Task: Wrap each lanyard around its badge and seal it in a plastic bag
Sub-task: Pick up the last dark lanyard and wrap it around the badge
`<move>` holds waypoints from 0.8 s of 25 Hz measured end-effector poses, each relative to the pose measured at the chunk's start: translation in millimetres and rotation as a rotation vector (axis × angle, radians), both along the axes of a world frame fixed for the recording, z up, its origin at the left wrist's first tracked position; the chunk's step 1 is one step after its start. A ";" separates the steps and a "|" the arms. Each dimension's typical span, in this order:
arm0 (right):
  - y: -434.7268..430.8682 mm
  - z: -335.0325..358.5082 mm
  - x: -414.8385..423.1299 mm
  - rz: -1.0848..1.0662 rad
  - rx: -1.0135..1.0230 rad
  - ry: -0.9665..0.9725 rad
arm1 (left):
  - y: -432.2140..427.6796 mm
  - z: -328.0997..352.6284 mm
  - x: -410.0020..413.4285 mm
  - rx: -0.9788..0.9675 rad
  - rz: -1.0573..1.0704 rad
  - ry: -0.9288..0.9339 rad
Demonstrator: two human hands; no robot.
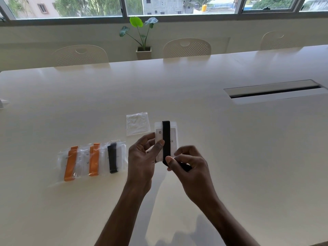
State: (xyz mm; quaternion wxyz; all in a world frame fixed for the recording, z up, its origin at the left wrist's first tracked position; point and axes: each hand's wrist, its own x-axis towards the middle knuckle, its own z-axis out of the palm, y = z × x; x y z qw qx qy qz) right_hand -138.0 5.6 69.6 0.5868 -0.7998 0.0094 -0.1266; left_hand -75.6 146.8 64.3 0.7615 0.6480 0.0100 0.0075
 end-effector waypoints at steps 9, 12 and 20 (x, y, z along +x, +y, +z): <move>-18.9 11.6 13.0 0.132 0.156 -0.060 | -0.2 -2.3 -12.9 -0.012 -0.141 0.044; -23.7 11.7 20.1 0.016 0.006 -0.086 | -2.4 -5.7 -16.1 -0.026 -0.177 0.044; -28.7 -4.1 36.0 -0.125 -0.094 -0.121 | -12.5 -18.0 -23.3 -0.077 -0.151 0.156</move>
